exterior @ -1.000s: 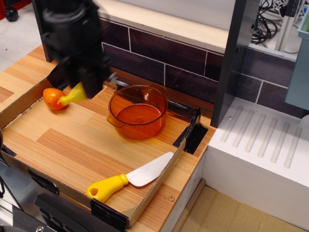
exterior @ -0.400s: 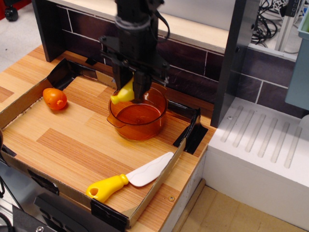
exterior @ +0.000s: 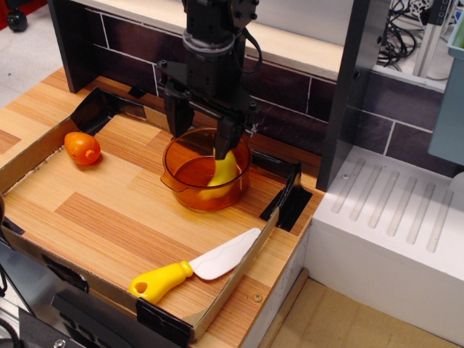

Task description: Put banana in pot

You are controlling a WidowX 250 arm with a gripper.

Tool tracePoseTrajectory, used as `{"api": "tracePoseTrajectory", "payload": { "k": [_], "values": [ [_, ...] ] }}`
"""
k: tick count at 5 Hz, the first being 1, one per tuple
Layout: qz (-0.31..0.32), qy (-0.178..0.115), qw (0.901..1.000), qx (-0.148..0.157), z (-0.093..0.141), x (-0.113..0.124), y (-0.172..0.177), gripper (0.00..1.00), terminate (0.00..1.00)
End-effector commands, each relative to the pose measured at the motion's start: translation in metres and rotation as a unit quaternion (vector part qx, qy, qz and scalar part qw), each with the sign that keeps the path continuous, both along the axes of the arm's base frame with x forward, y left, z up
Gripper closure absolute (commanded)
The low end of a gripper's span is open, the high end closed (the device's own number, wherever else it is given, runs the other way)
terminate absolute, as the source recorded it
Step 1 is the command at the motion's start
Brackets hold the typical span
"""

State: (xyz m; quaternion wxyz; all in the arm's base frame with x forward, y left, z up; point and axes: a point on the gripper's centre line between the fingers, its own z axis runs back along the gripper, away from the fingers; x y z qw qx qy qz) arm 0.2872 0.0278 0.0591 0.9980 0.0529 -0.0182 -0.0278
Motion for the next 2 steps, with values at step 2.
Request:
{"api": "tracePoseTrajectory", "payload": {
  "k": [2],
  "values": [
    [-0.005, -0.079, 0.995, -0.061, 0.107, -0.008, 0.017, 0.0, 0.0]
  ]
}}
